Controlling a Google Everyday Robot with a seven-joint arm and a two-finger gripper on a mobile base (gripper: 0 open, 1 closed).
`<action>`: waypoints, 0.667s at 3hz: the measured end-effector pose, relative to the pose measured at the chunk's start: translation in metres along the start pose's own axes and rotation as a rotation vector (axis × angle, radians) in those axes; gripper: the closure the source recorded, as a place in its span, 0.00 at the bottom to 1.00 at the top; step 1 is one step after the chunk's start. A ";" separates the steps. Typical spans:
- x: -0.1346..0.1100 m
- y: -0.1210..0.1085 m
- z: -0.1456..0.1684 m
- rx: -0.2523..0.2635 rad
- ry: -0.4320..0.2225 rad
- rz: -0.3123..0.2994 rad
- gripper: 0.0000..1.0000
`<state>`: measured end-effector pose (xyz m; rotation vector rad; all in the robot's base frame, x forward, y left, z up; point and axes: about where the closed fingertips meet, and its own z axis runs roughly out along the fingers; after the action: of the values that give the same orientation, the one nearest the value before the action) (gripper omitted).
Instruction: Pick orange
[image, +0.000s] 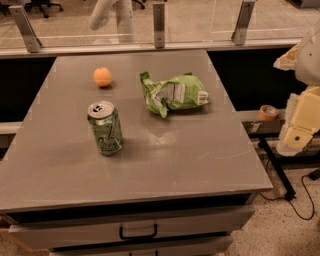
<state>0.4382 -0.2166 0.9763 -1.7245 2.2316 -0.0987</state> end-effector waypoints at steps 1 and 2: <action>0.000 0.000 0.000 0.000 0.000 0.000 0.00; -0.028 -0.018 0.003 0.007 -0.101 0.009 0.00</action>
Offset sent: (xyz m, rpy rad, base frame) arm 0.0631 0.0571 0.0199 0.2610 -0.0716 0.0403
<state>0.4617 -0.1947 0.9838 -1.6774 2.1634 -0.0167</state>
